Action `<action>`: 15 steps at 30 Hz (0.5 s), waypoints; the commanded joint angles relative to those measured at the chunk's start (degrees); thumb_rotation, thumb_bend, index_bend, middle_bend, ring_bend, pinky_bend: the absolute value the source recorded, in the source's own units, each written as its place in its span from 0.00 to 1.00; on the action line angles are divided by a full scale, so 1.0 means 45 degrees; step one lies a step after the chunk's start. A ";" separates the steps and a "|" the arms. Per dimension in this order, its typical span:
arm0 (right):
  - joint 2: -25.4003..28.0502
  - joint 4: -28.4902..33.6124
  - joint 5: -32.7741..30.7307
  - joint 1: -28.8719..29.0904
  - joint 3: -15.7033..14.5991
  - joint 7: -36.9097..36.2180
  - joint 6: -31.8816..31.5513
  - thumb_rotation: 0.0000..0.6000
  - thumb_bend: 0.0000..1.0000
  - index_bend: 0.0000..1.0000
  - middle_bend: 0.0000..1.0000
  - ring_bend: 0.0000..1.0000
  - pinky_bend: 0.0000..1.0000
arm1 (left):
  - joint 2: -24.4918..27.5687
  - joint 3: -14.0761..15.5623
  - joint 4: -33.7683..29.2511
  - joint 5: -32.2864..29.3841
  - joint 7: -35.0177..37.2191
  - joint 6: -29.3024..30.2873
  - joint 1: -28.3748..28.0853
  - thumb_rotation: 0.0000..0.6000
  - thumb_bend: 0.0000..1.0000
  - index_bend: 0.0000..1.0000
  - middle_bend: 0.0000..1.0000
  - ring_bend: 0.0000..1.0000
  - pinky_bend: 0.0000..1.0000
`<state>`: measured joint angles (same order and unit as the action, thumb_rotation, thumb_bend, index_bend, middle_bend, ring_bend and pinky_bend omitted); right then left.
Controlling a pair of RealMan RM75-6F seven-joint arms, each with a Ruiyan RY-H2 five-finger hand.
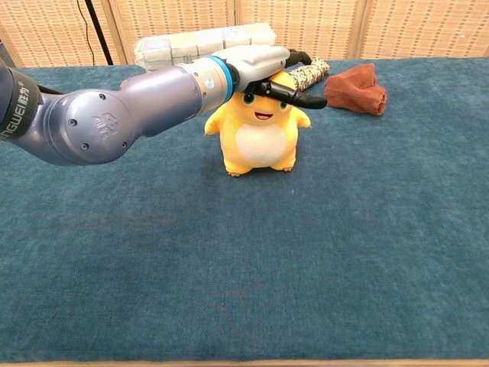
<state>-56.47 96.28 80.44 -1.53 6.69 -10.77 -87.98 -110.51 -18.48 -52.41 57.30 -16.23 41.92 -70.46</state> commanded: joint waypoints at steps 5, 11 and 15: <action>0.0019 0.0051 0.0067 -0.0019 -0.0017 -0.0005 -0.0047 1.00 0.00 0.00 0.00 0.00 0.00 | 0.0441 -0.0200 -0.0732 0.0392 0.0041 0.0605 0.0116 0.15 0.00 0.00 0.00 0.00 0.00; 0.0051 0.0095 0.0144 -0.0040 -0.0052 -0.0035 -0.0072 1.00 0.00 0.00 0.00 0.00 0.00 | 0.2019 -0.0598 -0.3445 0.0986 -0.0078 0.2041 0.0691 0.15 0.00 0.00 0.00 0.00 0.00; 0.0075 0.0141 0.0264 -0.0071 -0.0087 -0.0035 -0.0154 1.00 0.00 0.00 0.00 0.00 0.00 | 0.3628 -0.0699 -0.5796 0.1144 -0.0445 0.2925 0.1455 0.15 0.00 0.00 0.00 0.00 0.00</action>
<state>-56.15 96.87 81.53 -1.81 6.34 -10.96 -88.59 -100.50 -20.82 -70.24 61.10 -16.92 50.88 -67.11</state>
